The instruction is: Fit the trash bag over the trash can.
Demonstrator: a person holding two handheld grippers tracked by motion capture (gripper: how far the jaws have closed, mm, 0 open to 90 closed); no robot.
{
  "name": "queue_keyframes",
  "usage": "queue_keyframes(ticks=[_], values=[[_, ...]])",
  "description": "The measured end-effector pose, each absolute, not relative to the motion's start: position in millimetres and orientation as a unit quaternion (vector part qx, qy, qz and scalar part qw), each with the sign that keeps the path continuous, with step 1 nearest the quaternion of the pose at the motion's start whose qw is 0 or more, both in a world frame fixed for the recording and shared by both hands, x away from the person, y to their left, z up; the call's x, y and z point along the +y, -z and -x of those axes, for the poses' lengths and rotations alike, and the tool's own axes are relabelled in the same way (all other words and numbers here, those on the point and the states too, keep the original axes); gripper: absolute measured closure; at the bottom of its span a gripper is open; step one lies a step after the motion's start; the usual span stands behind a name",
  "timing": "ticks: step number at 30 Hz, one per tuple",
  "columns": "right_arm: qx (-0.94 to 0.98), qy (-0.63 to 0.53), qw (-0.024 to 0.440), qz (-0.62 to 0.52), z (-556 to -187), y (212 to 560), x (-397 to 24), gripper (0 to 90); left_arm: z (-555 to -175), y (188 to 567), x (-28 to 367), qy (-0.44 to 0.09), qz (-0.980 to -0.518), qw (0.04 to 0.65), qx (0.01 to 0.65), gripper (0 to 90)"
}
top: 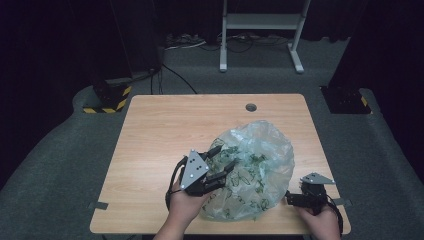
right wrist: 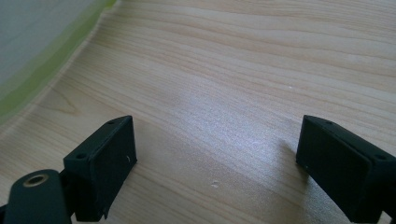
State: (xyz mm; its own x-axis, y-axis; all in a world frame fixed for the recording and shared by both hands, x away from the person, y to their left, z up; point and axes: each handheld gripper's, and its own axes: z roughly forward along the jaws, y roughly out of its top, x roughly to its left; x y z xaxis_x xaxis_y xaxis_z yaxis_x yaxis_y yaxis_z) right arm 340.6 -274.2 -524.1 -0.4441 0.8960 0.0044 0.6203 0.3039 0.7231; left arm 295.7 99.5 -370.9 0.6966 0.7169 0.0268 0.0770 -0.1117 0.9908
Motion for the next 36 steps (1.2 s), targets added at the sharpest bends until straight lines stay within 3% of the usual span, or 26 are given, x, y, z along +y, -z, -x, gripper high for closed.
queue_keyframes(ticks=[10,16,25,31,34,36], values=[[0.775,-0.352,0.211,-0.481,-334,520,-279,14.4,-287,400,128,-0.264,-0.682,0.600,0.324,38.1],[0.750,-0.391,0.247,-0.473,-320,488,-284,14.7,-291,417,126,-0.243,-0.696,0.590,0.330,41.5],[0.697,-0.479,0.301,-0.441,-294,415,-293,14.8,-292,419,119,-0.244,-0.705,0.584,0.320,56.9],[0.672,-0.541,0.315,-0.396,-279,378,-276,14.8,-293,418,114,-0.243,-0.709,0.579,0.321,64.5],[0.668,-0.571,0.304,-0.368,-279,373,-260,15.0,-294,418,111,-0.233,-0.714,0.576,0.322,79.0],[0.671,-0.581,0.292,-0.357,-283,375,-249,22.0,-294,418,110,-0.236,-0.716,0.575,0.319,87.2]])
